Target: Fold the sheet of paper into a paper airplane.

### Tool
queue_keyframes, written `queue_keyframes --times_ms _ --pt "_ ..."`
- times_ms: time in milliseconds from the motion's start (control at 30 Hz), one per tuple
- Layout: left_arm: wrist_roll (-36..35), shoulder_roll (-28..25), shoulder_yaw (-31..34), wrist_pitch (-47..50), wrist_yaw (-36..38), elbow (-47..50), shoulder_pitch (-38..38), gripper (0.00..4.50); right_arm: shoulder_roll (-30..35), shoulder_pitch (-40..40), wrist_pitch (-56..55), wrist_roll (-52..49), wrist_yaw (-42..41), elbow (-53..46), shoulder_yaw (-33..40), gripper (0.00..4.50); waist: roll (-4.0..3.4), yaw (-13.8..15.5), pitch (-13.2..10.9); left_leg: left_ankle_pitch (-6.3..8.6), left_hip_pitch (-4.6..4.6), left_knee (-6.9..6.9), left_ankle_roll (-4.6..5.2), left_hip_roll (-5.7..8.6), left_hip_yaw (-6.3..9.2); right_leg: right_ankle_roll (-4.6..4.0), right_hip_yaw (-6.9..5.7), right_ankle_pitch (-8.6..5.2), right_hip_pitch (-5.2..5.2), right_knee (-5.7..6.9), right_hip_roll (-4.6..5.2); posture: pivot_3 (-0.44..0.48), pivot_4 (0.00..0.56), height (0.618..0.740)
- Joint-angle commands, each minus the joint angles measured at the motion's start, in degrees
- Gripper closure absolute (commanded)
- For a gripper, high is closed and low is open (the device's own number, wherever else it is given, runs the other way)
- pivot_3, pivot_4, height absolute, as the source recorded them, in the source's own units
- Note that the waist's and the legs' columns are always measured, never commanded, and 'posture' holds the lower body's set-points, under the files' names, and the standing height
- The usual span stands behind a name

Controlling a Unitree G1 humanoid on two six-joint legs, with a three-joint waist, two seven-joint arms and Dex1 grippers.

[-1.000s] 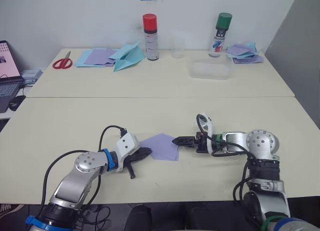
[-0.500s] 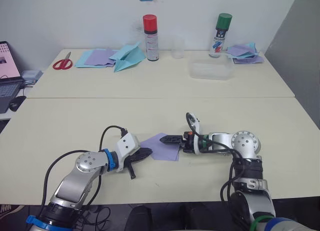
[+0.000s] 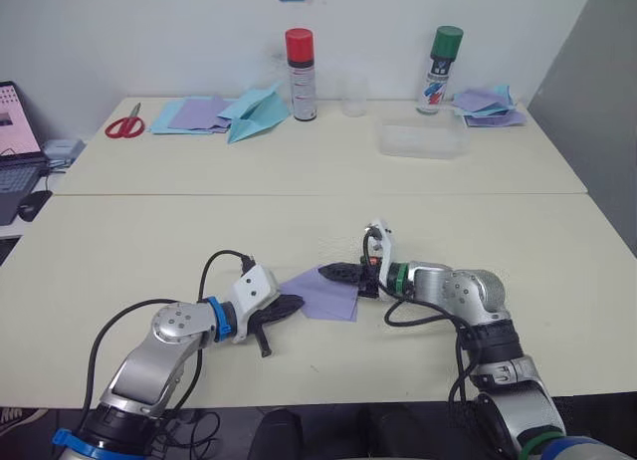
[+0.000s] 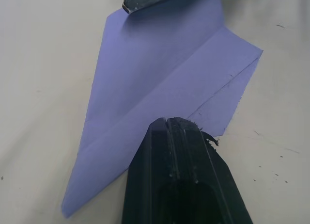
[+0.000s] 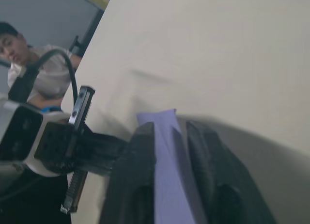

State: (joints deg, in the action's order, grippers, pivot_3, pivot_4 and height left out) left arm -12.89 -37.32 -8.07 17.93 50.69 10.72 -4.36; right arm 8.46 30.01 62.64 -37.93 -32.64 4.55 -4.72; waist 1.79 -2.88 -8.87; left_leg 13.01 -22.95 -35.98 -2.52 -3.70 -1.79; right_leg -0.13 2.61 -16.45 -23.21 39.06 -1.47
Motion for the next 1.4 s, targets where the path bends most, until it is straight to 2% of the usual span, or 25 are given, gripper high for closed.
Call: queue_keyframes --times_ms 33,133,367,567,967,1100,1400 --pt "1.52 -0.52 -1.11 1.77 -0.04 -2.06 0.58 4.50 0.69 -0.45 -1.80 0.44 -2.60 -4.05 -2.49 4.47 -0.01 -0.02 0.00 0.00 0.00 0.00 0.00 0.01 0.00 0.00 0.00 0.00 0.00 0.00 0.01 0.000 0.150 0.740" --pt "1.62 -0.57 -1.05 1.90 -0.08 -2.35 0.19 4.50 2.05 -0.57 -4.01 2.00 -4.47 -5.29 -4.99 4.47 0.00 -0.01 0.00 0.00 0.01 -0.01 0.00 0.00 0.03 0.00 -0.03 0.00 0.00 0.01 0.02 0.000 0.150 0.740" --pt "1.82 -1.01 -0.73 2.07 -0.21 -2.62 0.52 4.50 9.90 -0.24 -14.90 9.71 -14.46 -10.82 -16.10 4.47 -0.01 0.02 -0.01 0.00 0.01 -0.01 0.00 0.02 0.02 0.00 -0.03 0.00 0.00 -0.01 0.06 0.000 0.150 0.740" --pt "1.71 -1.07 -0.77 2.88 -0.32 -2.67 0.56 4.50 10.23 0.23 -22.06 16.97 -15.42 -7.37 -21.70 4.47 0.01 0.07 0.00 0.00 0.03 -0.01 0.00 0.02 0.03 0.00 -0.06 0.00 0.01 0.00 0.05 0.000 0.150 0.740" --pt "1.32 -1.43 -0.15 3.88 -0.47 -1.62 1.39 4.50 9.61 0.89 -26.36 24.84 -16.32 -2.82 -24.21 4.47 0.02 0.30 0.01 0.00 0.06 -0.02 0.00 0.02 0.02 0.00 -0.05 0.01 0.01 0.02 0.04 0.000 0.150 0.740" --pt "-0.19 -3.55 1.15 4.87 1.92 -0.53 1.48 4.50 9.07 0.77 -26.39 25.57 -16.82 -2.15 -24.05 4.47 0.02 0.20 0.01 0.00 0.09 -0.02 0.00 0.01 0.02 -0.02 -0.05 0.01 0.01 0.05 0.01 0.000 0.150 0.740" --pt "-6.64 -6.58 6.74 10.94 4.85 0.25 -4.51 4.50 9.43 0.75 -27.64 27.96 -17.48 -0.42 -24.79 4.47 0.03 0.19 0.00 0.00 0.08 -0.05 0.00 0.02 0.05 -0.06 -0.08 0.06 0.00 0.06 -0.13 0.000 0.150 0.740"
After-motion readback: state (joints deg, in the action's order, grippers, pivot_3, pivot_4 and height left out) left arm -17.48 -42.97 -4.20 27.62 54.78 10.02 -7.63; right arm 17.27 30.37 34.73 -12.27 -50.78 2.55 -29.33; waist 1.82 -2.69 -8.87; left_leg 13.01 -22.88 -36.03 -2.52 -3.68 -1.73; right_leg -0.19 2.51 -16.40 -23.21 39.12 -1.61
